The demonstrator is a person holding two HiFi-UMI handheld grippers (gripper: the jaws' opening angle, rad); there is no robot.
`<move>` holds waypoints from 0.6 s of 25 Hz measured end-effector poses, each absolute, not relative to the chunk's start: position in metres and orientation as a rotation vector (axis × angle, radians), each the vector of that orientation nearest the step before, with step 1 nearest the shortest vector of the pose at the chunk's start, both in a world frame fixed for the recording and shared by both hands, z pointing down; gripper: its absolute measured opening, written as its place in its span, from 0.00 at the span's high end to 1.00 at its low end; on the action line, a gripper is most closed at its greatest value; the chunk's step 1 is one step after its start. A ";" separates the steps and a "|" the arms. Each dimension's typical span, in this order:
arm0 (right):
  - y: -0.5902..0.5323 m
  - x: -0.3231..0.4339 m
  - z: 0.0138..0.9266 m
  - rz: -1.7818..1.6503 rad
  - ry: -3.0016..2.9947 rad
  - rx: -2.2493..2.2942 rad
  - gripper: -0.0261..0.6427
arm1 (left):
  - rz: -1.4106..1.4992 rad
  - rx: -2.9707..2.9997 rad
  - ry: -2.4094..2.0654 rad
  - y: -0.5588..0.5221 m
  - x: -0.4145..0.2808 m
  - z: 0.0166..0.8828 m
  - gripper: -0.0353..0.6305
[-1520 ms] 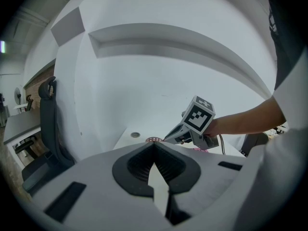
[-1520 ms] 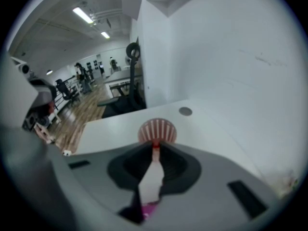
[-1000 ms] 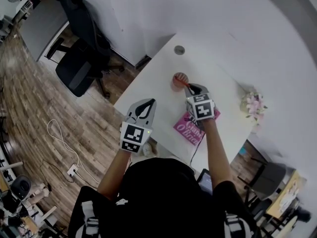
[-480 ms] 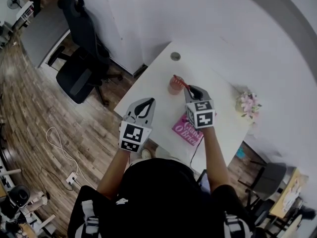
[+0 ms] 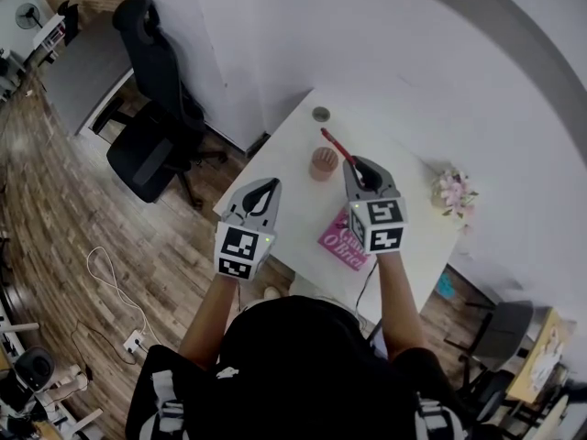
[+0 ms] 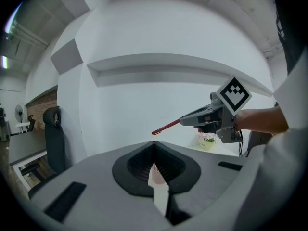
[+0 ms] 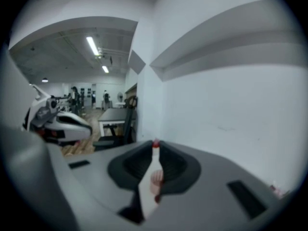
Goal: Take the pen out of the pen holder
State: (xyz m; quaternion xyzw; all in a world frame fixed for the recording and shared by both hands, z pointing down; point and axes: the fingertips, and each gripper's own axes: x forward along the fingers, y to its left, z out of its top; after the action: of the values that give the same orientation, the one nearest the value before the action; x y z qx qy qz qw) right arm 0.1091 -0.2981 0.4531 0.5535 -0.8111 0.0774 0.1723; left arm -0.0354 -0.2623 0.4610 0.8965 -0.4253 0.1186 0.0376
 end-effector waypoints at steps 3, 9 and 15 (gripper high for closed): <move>-0.290 0.107 0.435 0.180 -2.331 1.595 0.86 | 0.308 2.777 -1.314 -0.260 -0.036 0.445 0.92; -0.276 0.104 0.403 0.110 -2.381 1.640 0.86 | 0.246 2.834 -1.343 -0.255 -0.035 0.415 0.92; -0.267 0.102 0.383 0.046 -2.419 1.674 0.86 | 0.207 2.870 -1.382 -0.250 -0.040 0.392 0.92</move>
State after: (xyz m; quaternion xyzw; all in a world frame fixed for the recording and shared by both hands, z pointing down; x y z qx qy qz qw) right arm 0.1018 -0.2667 0.3832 0.5661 -0.8181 0.0157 0.0996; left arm -0.0395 -0.2499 0.3922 0.8987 -0.4329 0.0649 -0.0255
